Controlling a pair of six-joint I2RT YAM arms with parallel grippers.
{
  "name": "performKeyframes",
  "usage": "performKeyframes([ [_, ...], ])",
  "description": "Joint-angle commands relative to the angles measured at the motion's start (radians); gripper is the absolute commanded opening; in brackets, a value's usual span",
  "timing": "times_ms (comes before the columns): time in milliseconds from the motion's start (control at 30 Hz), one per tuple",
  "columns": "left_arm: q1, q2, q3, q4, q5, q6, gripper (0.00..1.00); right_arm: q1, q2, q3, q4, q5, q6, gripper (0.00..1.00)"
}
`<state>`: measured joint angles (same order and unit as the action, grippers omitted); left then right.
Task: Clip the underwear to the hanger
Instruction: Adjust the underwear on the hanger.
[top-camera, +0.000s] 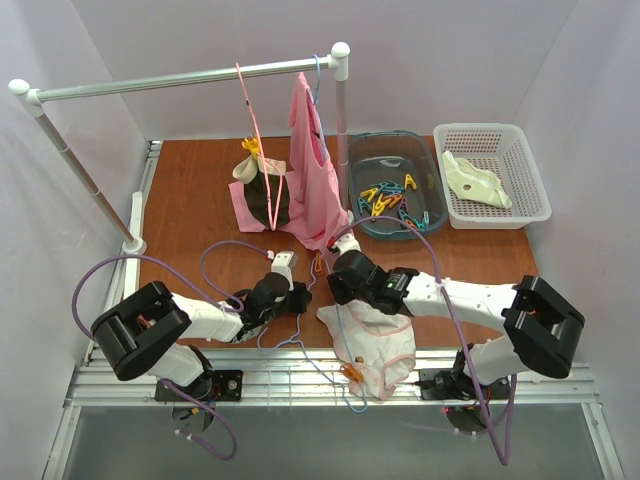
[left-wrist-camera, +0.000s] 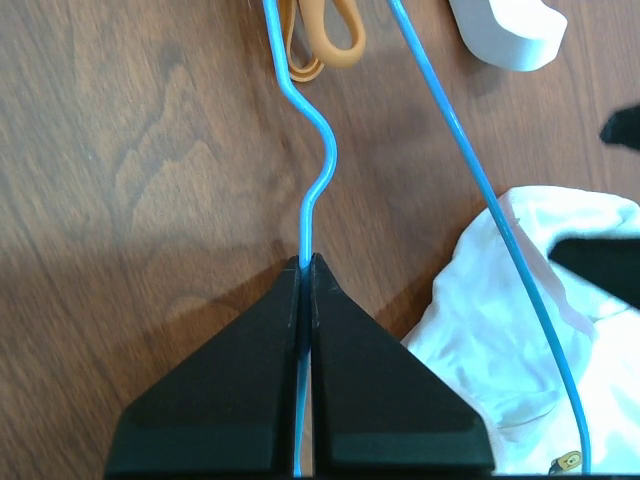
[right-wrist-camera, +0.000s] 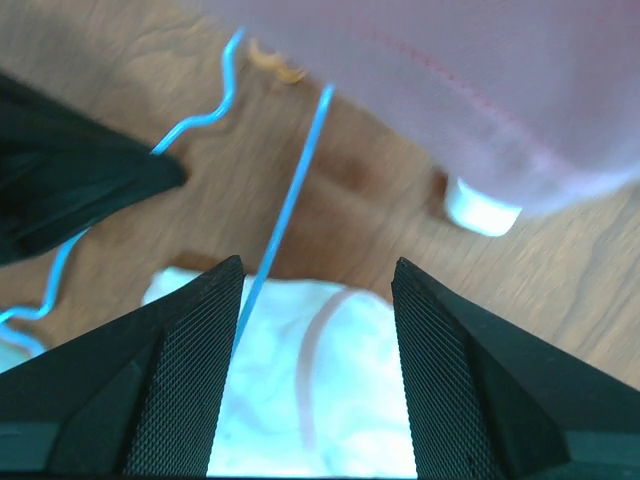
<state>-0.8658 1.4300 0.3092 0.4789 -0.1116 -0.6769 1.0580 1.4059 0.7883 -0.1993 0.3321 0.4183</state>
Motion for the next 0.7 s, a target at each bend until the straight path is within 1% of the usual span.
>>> performKeyframes([
  [0, 0.005, -0.022, -0.022, -0.048, -0.037, 0.020, 0.00, -0.012, 0.037, 0.038, 0.078, 0.073, -0.061, 0.53],
  [33, 0.005, -0.026, -0.024, -0.045, -0.034, 0.026, 0.00, -0.015, 0.047, 0.042, 0.131, 0.073, -0.087, 0.53],
  [133, 0.005, -0.034, -0.032, -0.036, -0.010, 0.049, 0.00, -0.019, 0.087, 0.068, 0.190, 0.082, -0.117, 0.51],
  [267, 0.005, -0.040, -0.050, -0.020, 0.010, 0.059, 0.00, -0.032, 0.133, 0.075, 0.322, 0.081, -0.139, 0.49],
  [367, 0.005, -0.040, -0.053, -0.016, 0.023, 0.059, 0.00, -0.053, 0.169, 0.078, 0.388, 0.073, -0.136, 0.48],
  [467, 0.005, -0.039, -0.056, -0.016, 0.029, 0.062, 0.00, -0.082, 0.218, 0.086, 0.443, 0.036, -0.125, 0.47],
  [667, 0.005, -0.034, -0.056, -0.011, 0.032, 0.066, 0.00, -0.096, 0.327, 0.134, 0.475, 0.015, -0.133, 0.44],
])
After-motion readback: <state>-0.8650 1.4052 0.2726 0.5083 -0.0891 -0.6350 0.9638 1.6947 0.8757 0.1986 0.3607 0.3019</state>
